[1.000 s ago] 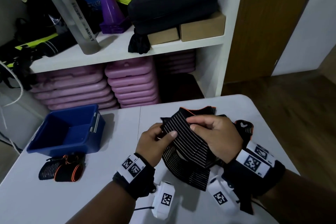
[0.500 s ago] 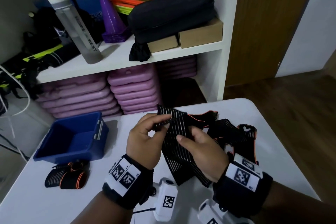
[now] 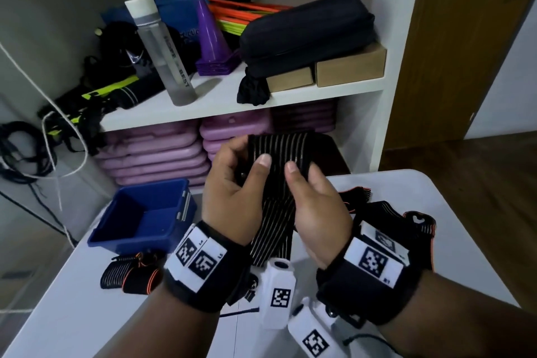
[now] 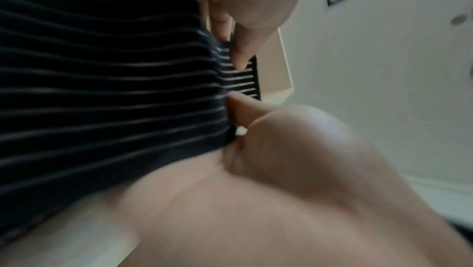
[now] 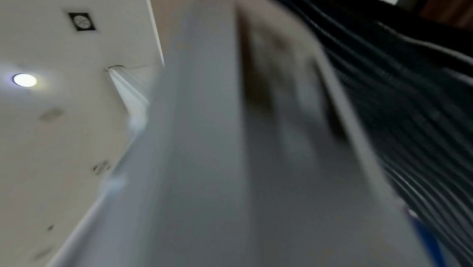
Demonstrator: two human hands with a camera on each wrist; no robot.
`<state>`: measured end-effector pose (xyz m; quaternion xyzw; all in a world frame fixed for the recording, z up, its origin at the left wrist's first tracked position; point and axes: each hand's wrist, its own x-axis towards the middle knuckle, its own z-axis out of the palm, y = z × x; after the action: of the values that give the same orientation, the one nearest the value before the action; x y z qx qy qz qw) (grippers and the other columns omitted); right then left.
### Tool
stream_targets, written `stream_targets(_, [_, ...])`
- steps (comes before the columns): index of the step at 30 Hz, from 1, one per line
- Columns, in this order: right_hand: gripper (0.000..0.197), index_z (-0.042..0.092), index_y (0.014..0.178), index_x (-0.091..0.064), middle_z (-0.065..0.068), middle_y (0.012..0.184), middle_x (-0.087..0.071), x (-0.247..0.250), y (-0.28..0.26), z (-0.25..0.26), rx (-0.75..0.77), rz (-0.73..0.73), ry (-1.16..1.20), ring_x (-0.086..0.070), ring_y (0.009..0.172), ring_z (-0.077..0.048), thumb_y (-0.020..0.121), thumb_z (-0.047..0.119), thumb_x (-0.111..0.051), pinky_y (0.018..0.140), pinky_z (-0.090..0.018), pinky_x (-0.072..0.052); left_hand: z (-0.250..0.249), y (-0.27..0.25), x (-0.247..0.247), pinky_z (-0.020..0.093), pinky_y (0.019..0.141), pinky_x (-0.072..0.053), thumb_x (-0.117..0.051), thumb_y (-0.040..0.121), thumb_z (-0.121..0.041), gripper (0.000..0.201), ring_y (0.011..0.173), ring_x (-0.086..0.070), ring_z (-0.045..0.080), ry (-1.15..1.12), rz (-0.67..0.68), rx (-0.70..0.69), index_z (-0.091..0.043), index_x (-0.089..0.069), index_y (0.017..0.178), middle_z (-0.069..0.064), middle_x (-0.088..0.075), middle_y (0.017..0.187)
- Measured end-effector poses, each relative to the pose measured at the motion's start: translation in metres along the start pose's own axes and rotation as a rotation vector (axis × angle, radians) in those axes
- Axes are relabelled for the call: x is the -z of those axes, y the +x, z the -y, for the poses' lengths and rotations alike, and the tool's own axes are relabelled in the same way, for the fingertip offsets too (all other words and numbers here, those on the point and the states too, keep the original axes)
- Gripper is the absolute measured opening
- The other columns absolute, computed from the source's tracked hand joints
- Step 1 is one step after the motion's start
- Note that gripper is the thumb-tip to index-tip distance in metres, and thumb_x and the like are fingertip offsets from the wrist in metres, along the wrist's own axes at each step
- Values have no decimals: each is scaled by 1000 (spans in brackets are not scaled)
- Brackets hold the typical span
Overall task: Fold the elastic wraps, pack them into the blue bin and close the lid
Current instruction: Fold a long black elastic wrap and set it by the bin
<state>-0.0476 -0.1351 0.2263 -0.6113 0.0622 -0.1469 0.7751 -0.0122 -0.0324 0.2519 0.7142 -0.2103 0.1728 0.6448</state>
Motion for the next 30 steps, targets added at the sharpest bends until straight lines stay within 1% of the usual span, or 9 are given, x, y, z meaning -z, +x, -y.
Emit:
stream_targets(4, [30, 37, 101, -65, 2, 107, -72, 1, 11, 3, 49, -31, 33, -67, 105, -21, 85, 59, -52, 97, -52, -48, 26, -25, 12, 39, 89, -53, -69, 79, -27, 37, 100, -66, 21, -61, 114, 93, -19, -56, 113, 6, -68, 107])
stream_targets(8, [33, 37, 102, -66, 3, 109, -72, -3, 18, -3, 75, -21, 13, -66, 108, -19, 84, 60, -50, 102, -51, -46, 52, -51, 24, 23, 89, -52, -74, 80, -7, 49, 102, -65, 6, 36, 201, 203, -25, -49, 118, -12, -67, 106])
stream_targets(12, [34, 35, 113, -64, 7, 116, -70, -16, 18, -6, 64, 54, -4, -62, 115, -13, 89, 55, -49, 107, -48, -42, 80, -66, 41, 14, 75, -52, -76, 82, -12, 31, 91, -68, 1, 140, 316, 386, -29, -62, 103, -17, -72, 90])
stream_targets(14, [35, 33, 113, -63, 6, 117, -69, -25, 20, -5, 81, 55, -29, -62, 115, -13, 90, 54, -48, 108, -47, -41, 92, -73, 52, 16, 67, -53, -77, 81, -14, 18, 81, -71, 6, 137, 370, 517, -23, -68, 93, -12, -74, 82])
stream_targets(17, [29, 36, 111, -63, 6, 120, -68, -40, 26, 0, 95, 47, 17, -60, 118, -13, 90, 50, -49, 110, -47, -39, 112, -83, 73, 23, 64, -55, -80, 78, -13, 18, 78, -73, 12, 116, 429, 652, -12, -73, 94, -1, -76, 84])
stream_targets(21, [27, 40, 103, -66, 3, 120, -68, -51, 43, 10, 117, -84, 82, -61, 118, -20, 83, 55, -56, 107, -52, -41, 132, -93, 107, 27, 71, -58, -80, 77, -7, 17, 83, -73, 19, 74, 534, 796, -16, -75, 91, -1, -77, 85])
stream_targets(24, [23, 27, 109, -62, -3, 119, -68, -50, 56, 16, 143, -227, 181, -63, 115, -24, 94, 41, -54, 104, -53, -45, 144, -92, 138, 29, 75, -59, -82, 75, -14, 15, 82, -73, 15, 134, 578, 832, -21, -74, 86, -3, -77, 84])
stream_targets(27, [15, 30, 104, -62, -3, 115, -68, -43, 59, 8, 136, -395, 123, -65, 109, -24, 97, 39, -52, 97, -50, -51, 155, -85, 167, 47, 83, -57, -84, 62, -24, 22, 87, -72, 27, 118, 508, 829, -26, -77, 83, 5, -76, 88])
stream_targets(30, [28, 25, 105, -60, 0, 106, -67, -28, 52, -17, 62, -480, -39, -66, 98, -22, 91, 49, -55, 88, -50, -55, 156, -71, 191, 44, 79, -59, -83, 72, -11, 16, 85, -72, 30, 115, 389, 808, -18, -74, 83, 6, -76, 83])
